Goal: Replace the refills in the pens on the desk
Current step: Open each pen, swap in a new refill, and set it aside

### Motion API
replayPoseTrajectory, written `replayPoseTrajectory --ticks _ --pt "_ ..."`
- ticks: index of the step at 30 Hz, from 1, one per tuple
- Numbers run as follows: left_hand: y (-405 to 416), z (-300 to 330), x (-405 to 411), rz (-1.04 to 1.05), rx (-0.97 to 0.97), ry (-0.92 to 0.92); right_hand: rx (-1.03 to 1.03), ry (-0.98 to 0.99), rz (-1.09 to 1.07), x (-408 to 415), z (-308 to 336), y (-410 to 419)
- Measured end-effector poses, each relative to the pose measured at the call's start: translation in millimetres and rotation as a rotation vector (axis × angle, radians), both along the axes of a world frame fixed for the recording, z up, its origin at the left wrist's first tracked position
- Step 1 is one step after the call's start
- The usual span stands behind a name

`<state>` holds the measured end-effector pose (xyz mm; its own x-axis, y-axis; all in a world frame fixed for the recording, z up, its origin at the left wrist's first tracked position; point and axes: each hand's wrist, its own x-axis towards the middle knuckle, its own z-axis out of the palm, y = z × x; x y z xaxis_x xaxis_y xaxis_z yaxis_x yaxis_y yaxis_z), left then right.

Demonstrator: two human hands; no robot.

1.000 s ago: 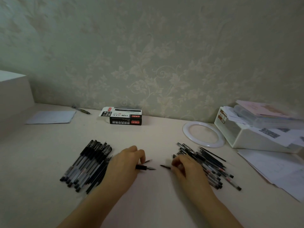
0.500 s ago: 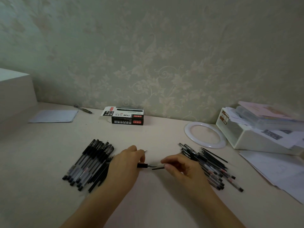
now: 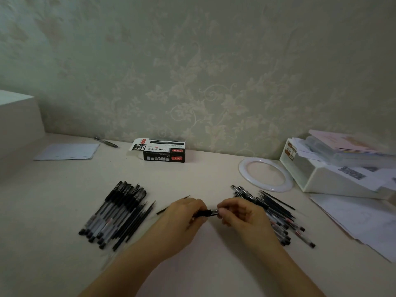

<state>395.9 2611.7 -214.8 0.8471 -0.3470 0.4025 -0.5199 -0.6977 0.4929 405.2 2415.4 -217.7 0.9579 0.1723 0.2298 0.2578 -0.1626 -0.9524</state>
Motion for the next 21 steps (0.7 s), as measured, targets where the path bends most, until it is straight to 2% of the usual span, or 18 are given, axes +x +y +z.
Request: replayPoseTrajectory --ticks 4,13,18,21 --pt "2 3 2 -0.035 0.054 -0.024 0.009 0.028 0.010 2 -3 -2" --pt "-7 14 -1 0.007 0.304 -0.031 -0.005 0.066 0.019 3 -7 -6" --pt "-9 17 -2 0.013 0.336 -0.006 -0.005 0.063 0.033 4 -8 -7" --pt "-11 16 -1 0.027 0.289 0.019 -0.011 0.042 0.021 6 -11 -5"
